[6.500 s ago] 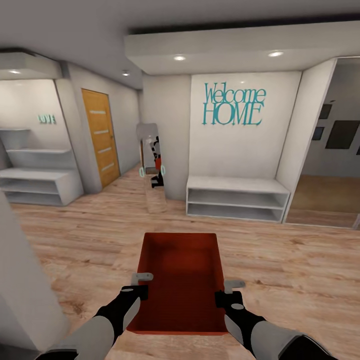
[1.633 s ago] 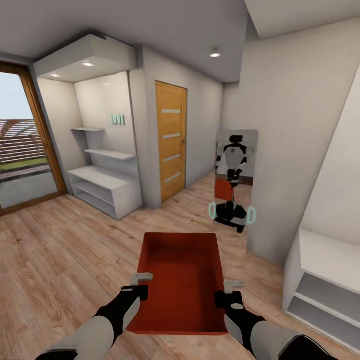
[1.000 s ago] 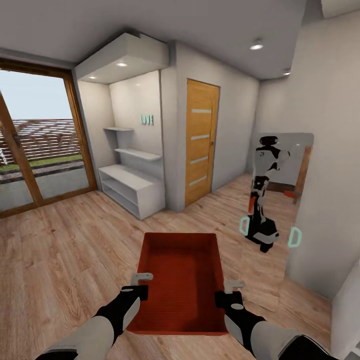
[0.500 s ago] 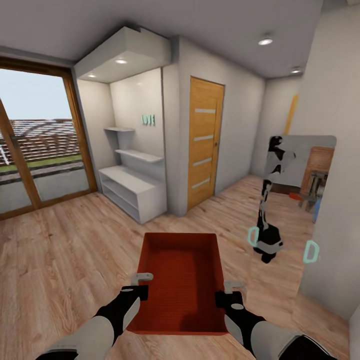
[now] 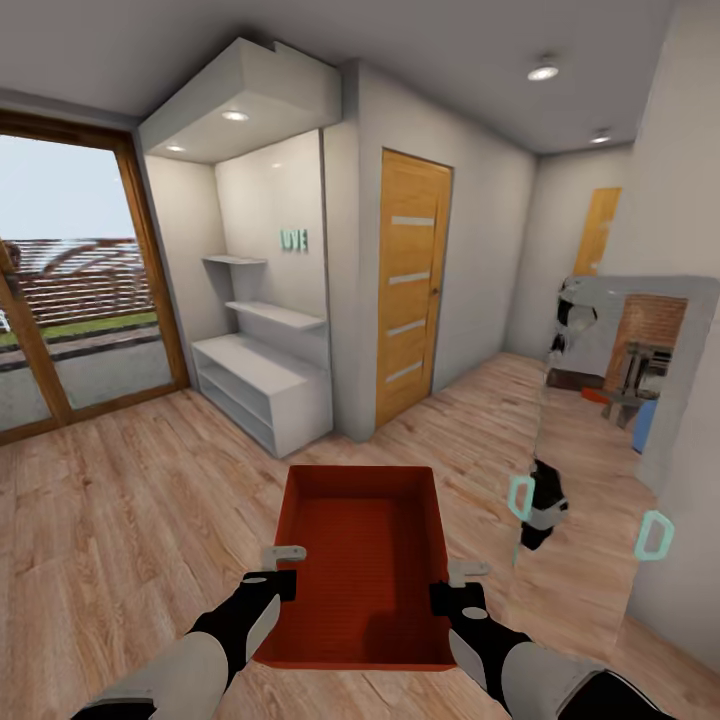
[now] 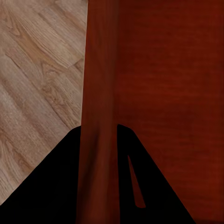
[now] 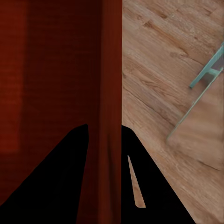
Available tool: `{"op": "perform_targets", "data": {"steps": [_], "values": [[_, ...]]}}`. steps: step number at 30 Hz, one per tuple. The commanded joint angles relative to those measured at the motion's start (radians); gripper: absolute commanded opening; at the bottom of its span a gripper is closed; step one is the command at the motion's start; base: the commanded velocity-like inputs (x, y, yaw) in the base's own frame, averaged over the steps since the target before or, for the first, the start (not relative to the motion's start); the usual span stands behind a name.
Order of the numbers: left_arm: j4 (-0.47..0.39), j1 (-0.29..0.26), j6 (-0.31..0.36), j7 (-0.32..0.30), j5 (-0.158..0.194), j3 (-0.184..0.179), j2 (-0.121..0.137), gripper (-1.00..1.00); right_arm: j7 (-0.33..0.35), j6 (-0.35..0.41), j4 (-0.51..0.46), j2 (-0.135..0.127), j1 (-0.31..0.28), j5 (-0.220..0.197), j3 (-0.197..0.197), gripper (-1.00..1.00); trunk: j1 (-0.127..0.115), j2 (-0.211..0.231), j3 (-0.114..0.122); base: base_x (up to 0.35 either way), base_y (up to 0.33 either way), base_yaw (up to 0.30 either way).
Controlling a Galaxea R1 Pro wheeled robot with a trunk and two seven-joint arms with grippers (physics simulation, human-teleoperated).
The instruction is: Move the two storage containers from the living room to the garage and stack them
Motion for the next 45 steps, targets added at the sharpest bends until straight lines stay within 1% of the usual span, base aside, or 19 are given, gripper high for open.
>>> {"op": "perform_targets", "data": {"steps": [1, 45], "values": [[0.0, 0.0, 0.007, 0.006, -0.002, 0.008, 0.005, -1.0, -0.006, -0.003, -0.002, -0.011, 0.0, 0.0, -0.005, -1.0, 0.001, -0.001, 0.0, 0.323, 0.0, 0.0], [0.0, 0.0, 0.007, 0.006, -0.002, 0.008, 0.005, -1.0, -0.005, -0.003, -0.002, -0.011, 0.0, 0.0, -0.005, -1.0, 0.001, -0.001, 0.0, 0.324, 0.0, 0.0]]}}
